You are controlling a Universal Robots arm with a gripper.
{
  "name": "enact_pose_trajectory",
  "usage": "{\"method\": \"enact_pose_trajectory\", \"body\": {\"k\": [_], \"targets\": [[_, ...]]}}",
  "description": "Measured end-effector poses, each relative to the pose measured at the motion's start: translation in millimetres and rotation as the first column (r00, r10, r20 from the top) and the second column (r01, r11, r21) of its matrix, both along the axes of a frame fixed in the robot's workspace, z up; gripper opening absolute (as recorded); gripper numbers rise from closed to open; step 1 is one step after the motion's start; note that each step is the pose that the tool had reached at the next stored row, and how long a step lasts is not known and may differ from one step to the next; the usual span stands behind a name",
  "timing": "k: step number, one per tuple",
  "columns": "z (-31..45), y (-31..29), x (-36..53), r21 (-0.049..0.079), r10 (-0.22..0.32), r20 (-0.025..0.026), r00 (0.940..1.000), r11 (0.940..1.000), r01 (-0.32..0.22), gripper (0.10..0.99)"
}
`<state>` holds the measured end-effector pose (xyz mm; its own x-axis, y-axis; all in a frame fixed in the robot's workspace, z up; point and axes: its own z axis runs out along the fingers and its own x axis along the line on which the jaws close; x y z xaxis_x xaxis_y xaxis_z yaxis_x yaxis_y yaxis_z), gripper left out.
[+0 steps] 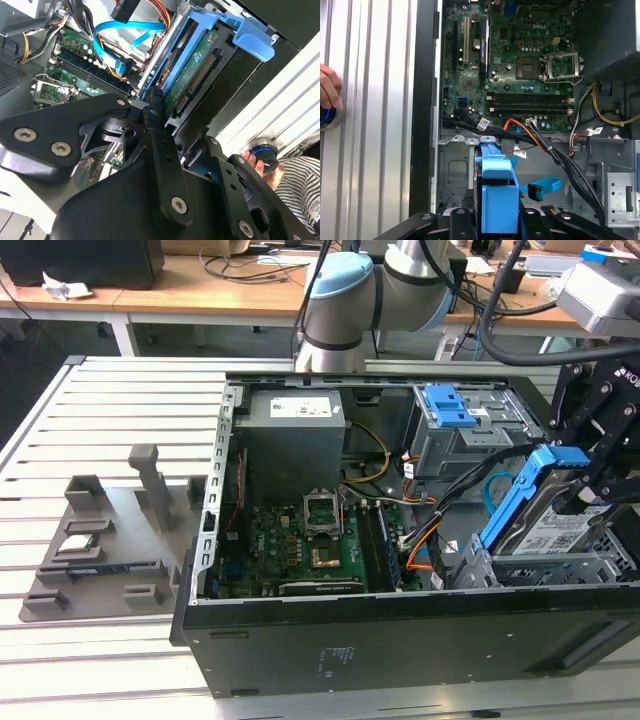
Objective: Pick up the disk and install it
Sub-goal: 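Insert the disk into the insertion slot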
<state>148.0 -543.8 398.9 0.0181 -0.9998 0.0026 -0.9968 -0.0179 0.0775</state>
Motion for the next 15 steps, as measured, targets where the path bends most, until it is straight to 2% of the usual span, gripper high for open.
{"method": "enact_pose_trajectory", "body": {"k": [6,10,11,12,15], "targets": [[-6.9,0.0,0.0,0.000,0.000,0.0000,1.0000,1.0000,0.000,0.365],[-7.0,0.0,0.0,0.000,0.000,0.0002,1.0000,1.0000,0.000,0.365],[-7.0,0.0,0.0,0.000,0.000,0.0000,1.0000,1.0000,0.000,0.376],[-7.0,0.0,0.1,0.000,0.000,0.0001,1.0000,1.0000,0.000,0.439],[-7.1,0.0,0.0,0.000,0.000,0.0000,1.0000,1.0000,0.000,0.439]]}}
